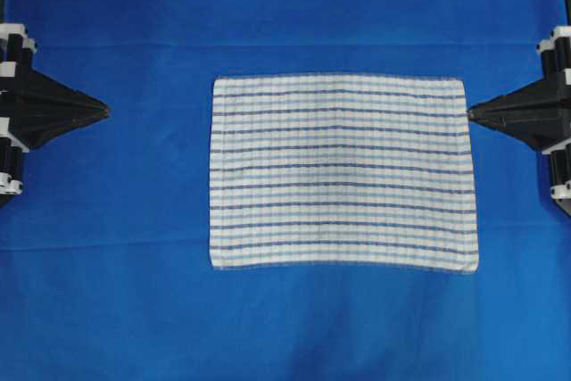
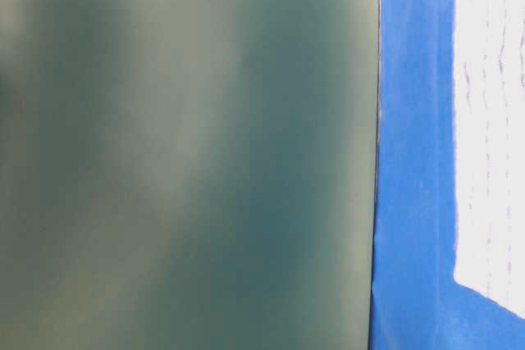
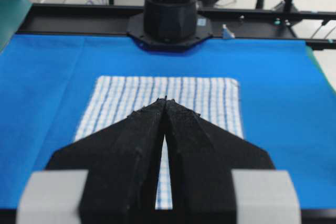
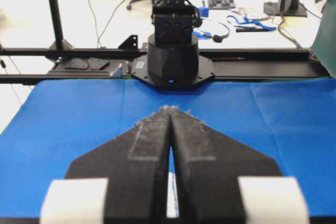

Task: Fold the blue towel.
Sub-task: 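Move both grippers to the towel's top corners and grasp them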

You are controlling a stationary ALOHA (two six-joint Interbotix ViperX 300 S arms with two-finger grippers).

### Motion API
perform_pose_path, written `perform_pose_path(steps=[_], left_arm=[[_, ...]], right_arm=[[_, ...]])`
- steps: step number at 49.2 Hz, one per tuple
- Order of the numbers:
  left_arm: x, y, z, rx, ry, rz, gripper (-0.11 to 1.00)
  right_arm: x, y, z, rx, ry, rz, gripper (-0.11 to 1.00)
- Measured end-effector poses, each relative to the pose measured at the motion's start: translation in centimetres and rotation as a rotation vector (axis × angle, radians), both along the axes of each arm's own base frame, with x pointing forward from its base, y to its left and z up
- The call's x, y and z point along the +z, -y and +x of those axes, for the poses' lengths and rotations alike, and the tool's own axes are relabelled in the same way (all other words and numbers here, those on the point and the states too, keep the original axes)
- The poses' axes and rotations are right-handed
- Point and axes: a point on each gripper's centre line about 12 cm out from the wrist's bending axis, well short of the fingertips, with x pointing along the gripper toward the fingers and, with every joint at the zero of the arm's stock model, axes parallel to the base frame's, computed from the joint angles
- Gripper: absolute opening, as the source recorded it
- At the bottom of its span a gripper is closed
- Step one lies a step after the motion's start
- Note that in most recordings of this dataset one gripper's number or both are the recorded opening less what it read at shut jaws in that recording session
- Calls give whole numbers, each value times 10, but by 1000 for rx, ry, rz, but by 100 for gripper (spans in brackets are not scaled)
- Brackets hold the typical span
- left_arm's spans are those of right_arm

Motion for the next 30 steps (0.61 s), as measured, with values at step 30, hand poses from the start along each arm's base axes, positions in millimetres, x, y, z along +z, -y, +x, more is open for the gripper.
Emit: perform_pose_path(steps=[30], left_arm=[[-52,-55,56,219,-190,-46,0]], right_arm=[[-39,39,2,-195,-314,54,0]])
